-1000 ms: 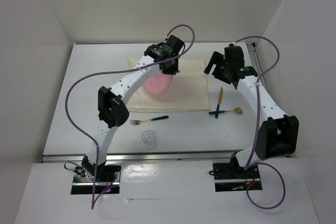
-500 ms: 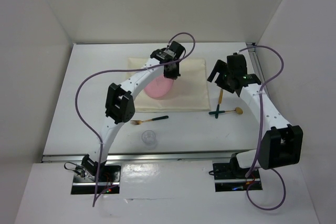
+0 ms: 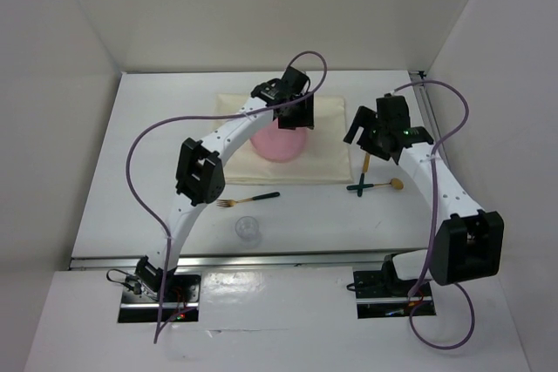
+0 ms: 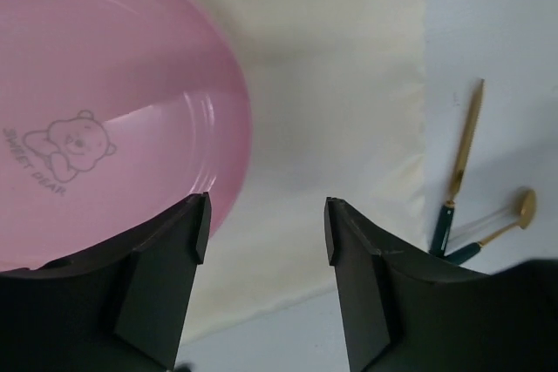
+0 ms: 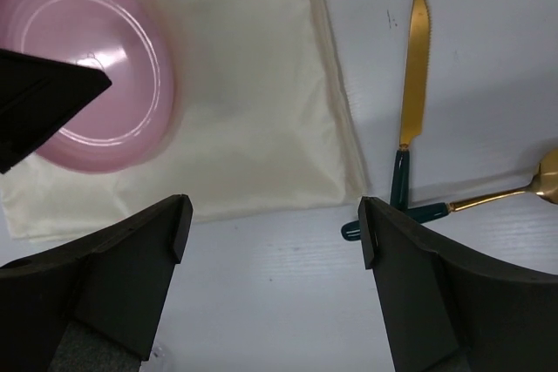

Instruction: Set the dinner table for one person

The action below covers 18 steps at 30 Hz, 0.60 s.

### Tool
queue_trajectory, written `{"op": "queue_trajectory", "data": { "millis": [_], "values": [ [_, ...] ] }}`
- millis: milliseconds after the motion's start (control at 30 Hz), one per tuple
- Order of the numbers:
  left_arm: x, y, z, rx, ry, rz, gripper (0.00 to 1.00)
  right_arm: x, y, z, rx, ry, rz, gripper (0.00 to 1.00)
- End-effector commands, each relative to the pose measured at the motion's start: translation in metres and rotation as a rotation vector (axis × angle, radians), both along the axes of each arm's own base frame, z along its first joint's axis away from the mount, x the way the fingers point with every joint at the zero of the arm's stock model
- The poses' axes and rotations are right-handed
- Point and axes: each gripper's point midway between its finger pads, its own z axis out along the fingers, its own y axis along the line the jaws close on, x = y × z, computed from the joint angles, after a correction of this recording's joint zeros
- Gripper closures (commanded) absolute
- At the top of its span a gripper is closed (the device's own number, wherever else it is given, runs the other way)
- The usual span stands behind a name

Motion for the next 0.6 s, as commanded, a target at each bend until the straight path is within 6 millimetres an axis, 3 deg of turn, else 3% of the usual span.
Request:
{"op": "queue_trajectory", "data": {
  "millis": [0,100,133,200,233,267,300,367,400,433,467,500,567],
  "values": [
    [0.001,-0.021,0.053,-0.12,-0.092,-0.064,0.28,-0.013,0.003,0.0,0.002,-0.005,0.06,0.1],
    [-0.001,-0.012,0.087,-0.143,-0.144,-0.064,0.27,-0.015,0.018,-0.003,0.024,-0.019,0.161,0.11],
    [0.0,0.006,0.106,-0.153,-0.164,-0.039,0.28,-0.016,0.025,-0.007,0.027,-0.012,0.191,0.11],
    [-0.001,0.028,0.122,-0.162,-0.171,-0.013,0.32,-0.023,0.054,-0.015,0.02,0.006,0.283,0.11],
    [0.0,0.056,0.131,-0.158,-0.173,0.029,0.34,-0.023,0.069,-0.019,0.019,0.014,0.323,0.11],
    [-0.002,0.073,0.132,-0.14,-0.167,0.061,0.36,-0.027,0.084,-0.023,0.018,0.019,0.365,0.11],
    [-0.002,0.09,0.135,-0.127,-0.166,0.093,0.36,-0.037,0.114,-0.021,0.019,0.011,0.454,0.11],
    [-0.003,0.133,0.135,-0.085,-0.154,0.168,0.38,-0.048,0.143,-0.031,0.012,0.036,0.537,0.11],
    [-0.013,0.156,0.137,-0.05,-0.155,0.216,0.38,-0.054,0.159,-0.031,0.022,0.031,0.585,0.1],
    [-0.013,0.184,0.138,-0.029,-0.153,0.276,0.38,-0.071,0.182,-0.035,0.01,0.039,0.67,0.07],
    [-0.022,0.201,0.126,-0.005,-0.117,0.315,0.38,-0.075,0.194,-0.038,0.005,0.03,0.712,0.06],
    [-0.03,0.218,0.142,-0.01,-0.149,0.348,0.38,-0.084,0.203,-0.038,0.004,0.03,0.746,0.06],
    [-0.038,0.253,0.145,-0.005,-0.15,0.418,0.38,-0.107,0.227,-0.047,-0.005,0.041,0.854,0.05]
  ]
}}
